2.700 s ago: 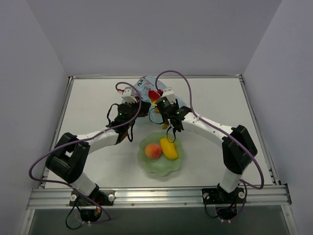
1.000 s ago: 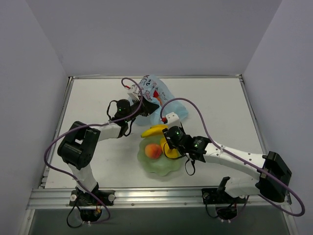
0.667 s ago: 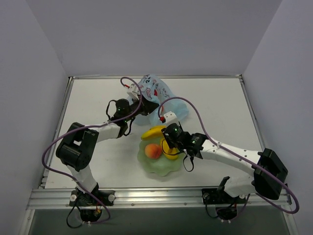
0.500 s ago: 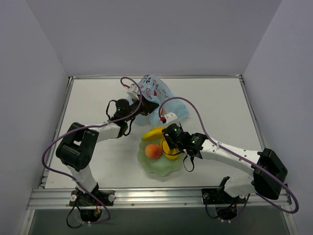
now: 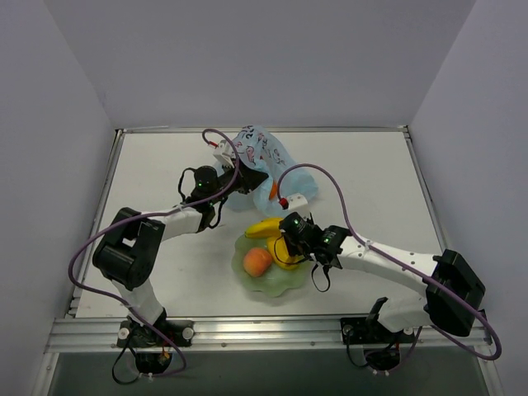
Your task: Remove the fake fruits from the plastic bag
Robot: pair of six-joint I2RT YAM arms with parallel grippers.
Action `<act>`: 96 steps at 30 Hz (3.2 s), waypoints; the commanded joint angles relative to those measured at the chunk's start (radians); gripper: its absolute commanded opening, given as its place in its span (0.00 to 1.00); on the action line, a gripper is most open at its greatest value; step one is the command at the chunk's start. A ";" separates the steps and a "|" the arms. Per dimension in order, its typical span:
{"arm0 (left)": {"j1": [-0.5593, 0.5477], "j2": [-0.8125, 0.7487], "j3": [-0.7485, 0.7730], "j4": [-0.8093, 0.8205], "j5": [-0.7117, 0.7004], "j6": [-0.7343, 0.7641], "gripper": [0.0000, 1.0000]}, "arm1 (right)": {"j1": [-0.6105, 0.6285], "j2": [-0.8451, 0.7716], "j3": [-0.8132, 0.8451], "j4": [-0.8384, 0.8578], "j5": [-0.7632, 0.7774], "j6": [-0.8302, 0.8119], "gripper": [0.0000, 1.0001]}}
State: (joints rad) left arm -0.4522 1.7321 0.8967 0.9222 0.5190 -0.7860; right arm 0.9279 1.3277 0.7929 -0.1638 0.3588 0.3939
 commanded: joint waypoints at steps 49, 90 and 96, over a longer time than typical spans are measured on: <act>-0.006 -0.267 -0.350 0.095 -0.264 -0.042 0.02 | -0.227 0.539 0.488 0.503 -0.106 -0.064 0.32; -0.014 -0.315 -0.404 -0.019 -0.306 -0.009 0.02 | -0.244 0.814 0.687 0.409 -0.311 -0.221 0.85; -0.011 -0.313 -0.394 -0.016 -0.306 -0.009 0.02 | -0.242 0.803 0.694 0.399 -0.304 -0.222 0.76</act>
State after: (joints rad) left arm -0.4625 1.4368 0.4721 0.8650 0.2104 -0.8143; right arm 0.6823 2.1494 1.4456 0.2527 0.0540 0.1776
